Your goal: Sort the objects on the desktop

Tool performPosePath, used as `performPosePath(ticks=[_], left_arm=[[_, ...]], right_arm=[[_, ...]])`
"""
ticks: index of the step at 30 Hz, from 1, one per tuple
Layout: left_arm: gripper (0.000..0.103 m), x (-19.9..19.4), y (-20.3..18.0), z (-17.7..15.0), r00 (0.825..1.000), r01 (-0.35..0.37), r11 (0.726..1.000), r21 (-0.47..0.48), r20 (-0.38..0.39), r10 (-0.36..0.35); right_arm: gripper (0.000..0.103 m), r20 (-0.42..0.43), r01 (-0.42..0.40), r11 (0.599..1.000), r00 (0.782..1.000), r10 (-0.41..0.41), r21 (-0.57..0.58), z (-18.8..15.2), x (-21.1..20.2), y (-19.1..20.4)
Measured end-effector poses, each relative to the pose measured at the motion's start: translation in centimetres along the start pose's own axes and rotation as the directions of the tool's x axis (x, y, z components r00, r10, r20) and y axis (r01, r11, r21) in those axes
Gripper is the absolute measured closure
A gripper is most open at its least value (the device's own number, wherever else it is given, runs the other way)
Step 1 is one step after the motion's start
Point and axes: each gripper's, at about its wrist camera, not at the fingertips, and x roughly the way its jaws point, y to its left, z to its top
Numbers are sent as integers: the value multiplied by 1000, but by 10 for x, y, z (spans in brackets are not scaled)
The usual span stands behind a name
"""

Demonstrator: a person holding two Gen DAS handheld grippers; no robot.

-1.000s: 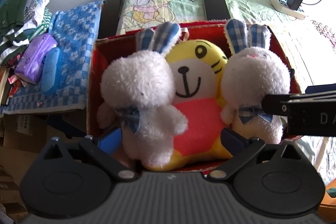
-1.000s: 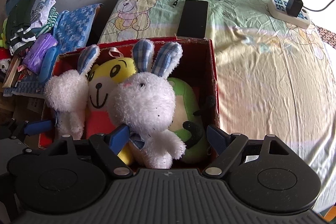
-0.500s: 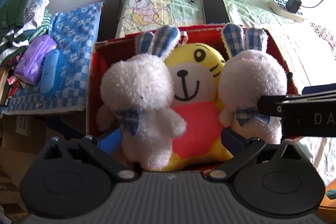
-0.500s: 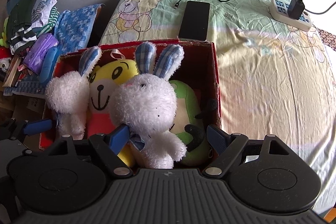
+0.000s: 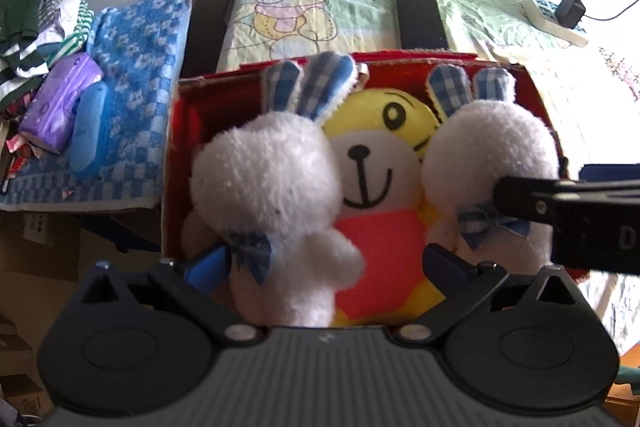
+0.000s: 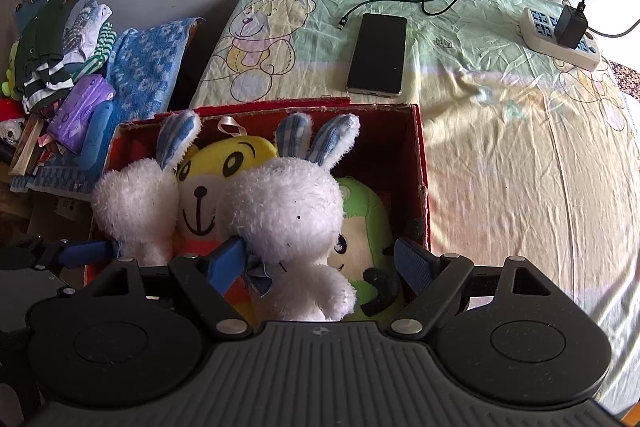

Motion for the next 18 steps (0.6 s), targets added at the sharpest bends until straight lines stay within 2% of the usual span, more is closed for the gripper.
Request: performPosePath(ticks=[18], left_arm=[[1,4,-5,-2,999,18,999,29,-37,-17]], right_arm=[[19,-27,-17,999,999,18,31,-9,-8,-13]])
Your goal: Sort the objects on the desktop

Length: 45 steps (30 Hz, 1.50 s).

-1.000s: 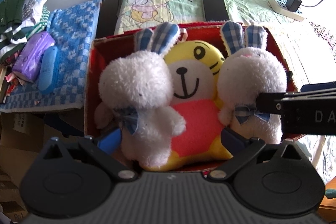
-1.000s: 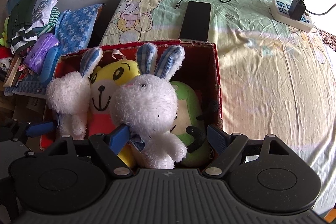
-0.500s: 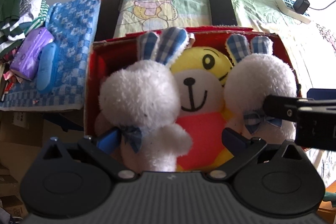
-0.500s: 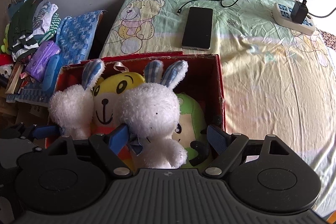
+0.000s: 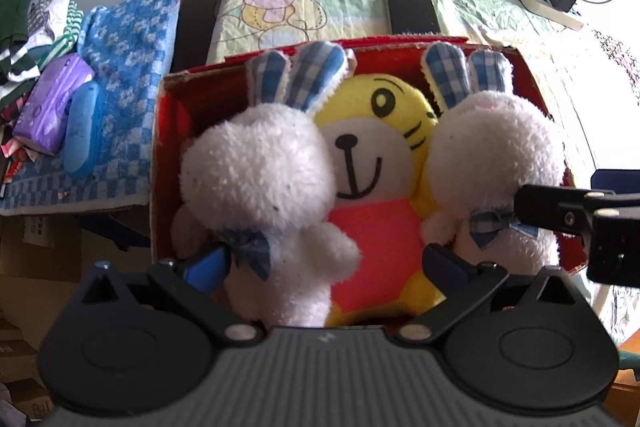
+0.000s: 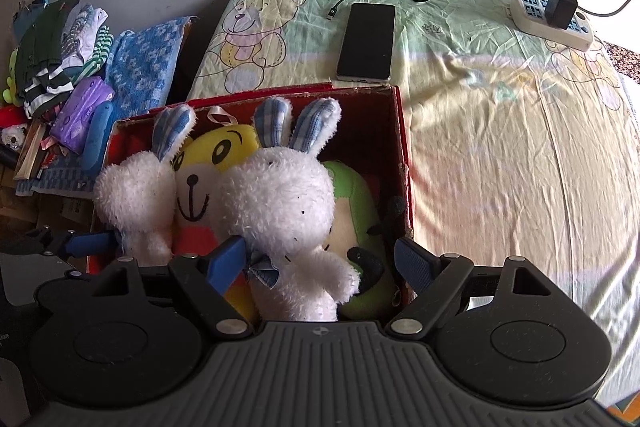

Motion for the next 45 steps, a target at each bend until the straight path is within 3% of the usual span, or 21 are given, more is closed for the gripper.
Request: performPosePath(ticks=[9,17,25,45], left_arm=[[1,3,0,-4,1000,15,1000,-2,4,-15],[1,2,4,-11,999,22,1000,-18,-36,-23],[1,1,5,-18,998,43,999,-16,-55,-43],[2,2,6,-26,998,58,998,-26,-24,-59]], right_arm=[[19,-13,-23,1000,1000,23,-7,-3,3,3],[19,-14,-6,999,1000,5,-50,-8,1,10],[19,-46,-42,998,998,40,-37,-15,4,10],[19,-15,-38,999,999,37,-40,-21,5,13]])
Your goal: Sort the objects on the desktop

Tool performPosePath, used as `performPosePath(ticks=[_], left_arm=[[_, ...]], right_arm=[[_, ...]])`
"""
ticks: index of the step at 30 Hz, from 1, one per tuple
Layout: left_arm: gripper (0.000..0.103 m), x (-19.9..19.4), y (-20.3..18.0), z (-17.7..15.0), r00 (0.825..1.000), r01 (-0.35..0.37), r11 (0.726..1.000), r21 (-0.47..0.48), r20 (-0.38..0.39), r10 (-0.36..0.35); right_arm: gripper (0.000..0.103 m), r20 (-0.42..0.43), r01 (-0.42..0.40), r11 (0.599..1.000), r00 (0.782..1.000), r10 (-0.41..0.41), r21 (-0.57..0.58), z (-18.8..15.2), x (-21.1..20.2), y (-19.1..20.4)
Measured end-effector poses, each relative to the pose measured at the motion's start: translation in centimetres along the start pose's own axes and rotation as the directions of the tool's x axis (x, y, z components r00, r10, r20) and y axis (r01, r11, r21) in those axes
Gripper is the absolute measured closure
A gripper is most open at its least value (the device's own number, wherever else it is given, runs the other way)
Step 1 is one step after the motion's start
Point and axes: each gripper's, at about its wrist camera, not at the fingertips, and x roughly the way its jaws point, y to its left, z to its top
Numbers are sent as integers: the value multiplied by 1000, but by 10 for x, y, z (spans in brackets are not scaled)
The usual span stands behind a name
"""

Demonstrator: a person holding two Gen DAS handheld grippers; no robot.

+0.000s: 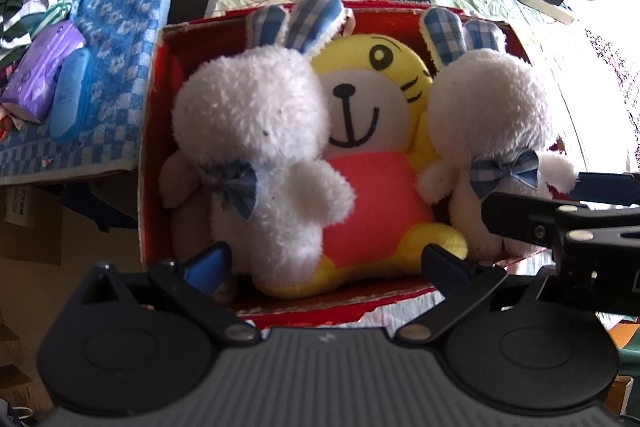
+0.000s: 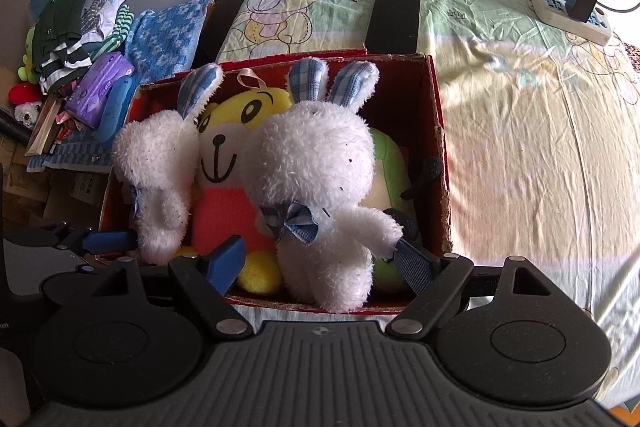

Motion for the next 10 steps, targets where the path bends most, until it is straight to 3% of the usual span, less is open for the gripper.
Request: performPosePath(ticks=[10], left_arm=[[4,0,-2,0,999,9,1000,-3,36,-9]], right_arm=[[19,-1,-6,1000,1000,6,7,1,2,-1]])
